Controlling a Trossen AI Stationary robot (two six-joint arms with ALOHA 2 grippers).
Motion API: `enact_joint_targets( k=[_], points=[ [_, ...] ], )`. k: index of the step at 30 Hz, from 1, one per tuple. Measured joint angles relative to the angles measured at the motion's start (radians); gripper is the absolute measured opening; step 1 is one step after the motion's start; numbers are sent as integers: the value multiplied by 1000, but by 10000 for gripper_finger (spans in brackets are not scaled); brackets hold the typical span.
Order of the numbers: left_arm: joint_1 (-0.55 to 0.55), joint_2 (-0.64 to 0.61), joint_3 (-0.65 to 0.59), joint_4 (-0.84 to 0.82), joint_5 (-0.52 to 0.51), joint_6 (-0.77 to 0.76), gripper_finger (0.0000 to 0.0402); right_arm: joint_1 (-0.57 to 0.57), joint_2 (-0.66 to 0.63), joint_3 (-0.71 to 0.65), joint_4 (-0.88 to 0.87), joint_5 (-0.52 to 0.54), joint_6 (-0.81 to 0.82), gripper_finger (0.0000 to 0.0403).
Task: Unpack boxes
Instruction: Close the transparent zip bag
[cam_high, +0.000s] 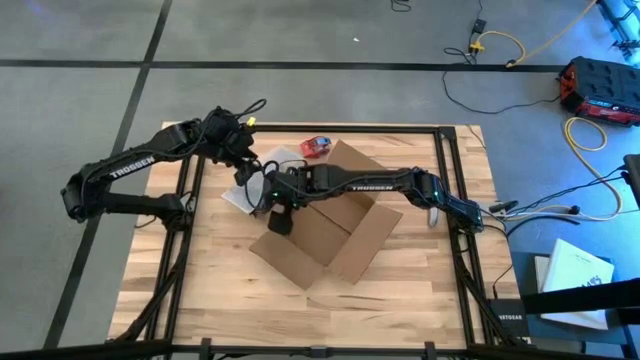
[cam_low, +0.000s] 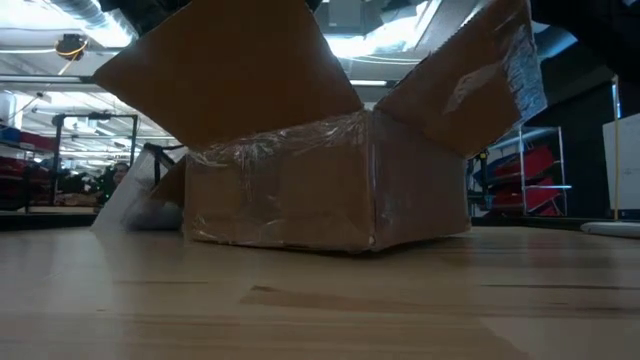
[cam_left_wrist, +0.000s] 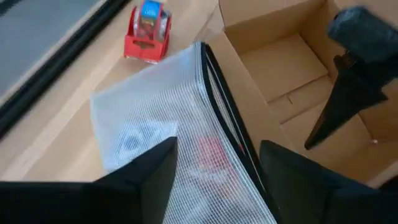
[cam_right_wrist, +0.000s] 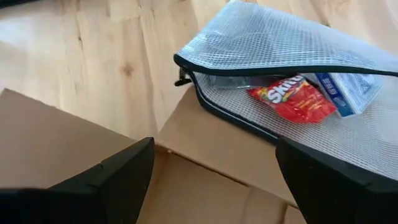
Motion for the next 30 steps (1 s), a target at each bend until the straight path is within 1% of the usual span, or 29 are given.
enact_joint_targets(
  k=[1,3,6,8,10,16,18,21,24,27,30],
  points=[
    [1,-4,5,-41,26,4,229,0,0,0,-4,3,-10,320],
    [-3,-27,22,-150,43,16,231,0,0,0,-12,1,-54,320],
    [-24,-90,22,-294,48,21,228,-1,0,0,-17,-25,-188,320],
    [-45,-141,15,-338,43,21,224,0,0,0,1,-25,-261,320],
    [-71,-192,9,-366,22,23,222,0,0,0,40,-24,-282,320],
    [-189,-317,-115,-389,-129,108,221,4,0,0,188,-24,-211,320],
    [-226,-345,-178,-352,-139,91,221,10,0,0,213,-24,-173,320],
    [-282,-368,-260,-268,-144,59,221,26,0,0,216,-35,-51,320],
    [-319,-338,-242,-256,-208,38,221,48,0,0,216,-58,17,320],
    [-356,-332,-251,-235,-217,48,221,69,0,0,235,-46,62,320],
    [-413,-319,-258,-229,-209,52,221,85,0,0,256,-3,97,320]
  ],
)
